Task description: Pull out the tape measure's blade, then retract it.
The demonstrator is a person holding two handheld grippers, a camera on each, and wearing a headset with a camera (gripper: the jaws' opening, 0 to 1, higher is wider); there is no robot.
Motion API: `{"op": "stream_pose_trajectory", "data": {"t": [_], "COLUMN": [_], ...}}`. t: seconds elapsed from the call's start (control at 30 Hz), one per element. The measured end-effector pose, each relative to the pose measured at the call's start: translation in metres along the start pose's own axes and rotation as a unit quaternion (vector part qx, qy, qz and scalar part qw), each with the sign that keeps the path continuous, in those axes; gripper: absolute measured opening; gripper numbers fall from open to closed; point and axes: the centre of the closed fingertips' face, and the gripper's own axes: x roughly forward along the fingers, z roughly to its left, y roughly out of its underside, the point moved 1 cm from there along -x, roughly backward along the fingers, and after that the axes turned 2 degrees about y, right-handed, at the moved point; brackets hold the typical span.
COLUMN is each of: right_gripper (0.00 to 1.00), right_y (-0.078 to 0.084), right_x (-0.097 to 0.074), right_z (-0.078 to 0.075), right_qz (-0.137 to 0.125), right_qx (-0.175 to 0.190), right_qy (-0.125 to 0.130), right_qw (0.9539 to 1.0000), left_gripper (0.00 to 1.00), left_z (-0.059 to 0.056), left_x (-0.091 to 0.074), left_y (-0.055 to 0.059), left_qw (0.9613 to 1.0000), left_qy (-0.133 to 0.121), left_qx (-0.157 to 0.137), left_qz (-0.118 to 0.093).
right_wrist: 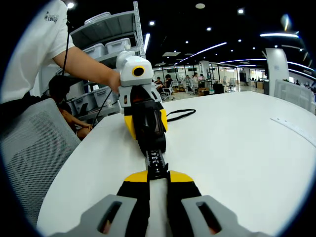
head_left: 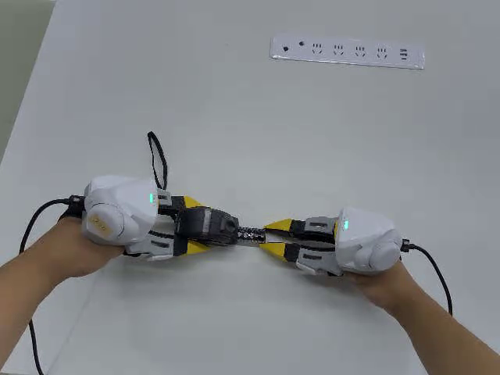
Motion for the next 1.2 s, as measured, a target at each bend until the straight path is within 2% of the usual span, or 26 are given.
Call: {"op": "stream_pose_trajectory", "data": {"t": [0.67,1.2], "right_gripper": [0.10,0.09], "right_y": [0.005,0.009], "right_x": [-0.016,-0.027], "right_z": [-0.003,-0.003], "right_qz": [0.001,0.000], "right_qx": [0.004,0.009], "right_qy": [0.010,0.006], "right_qw": [0.9999,0.9999], "left_gripper": [0.32,0.32], "left_z": [-0.001,-0.001], "left_x": [0.000,0.000], "left_y": [-0.003,-0.002], "left_qw": [1.0000,1.0000], "left_qy": [0.001,-0.001], "left_qx": [0.003,0.005], "left_qz": [-0.001,0.000]}}
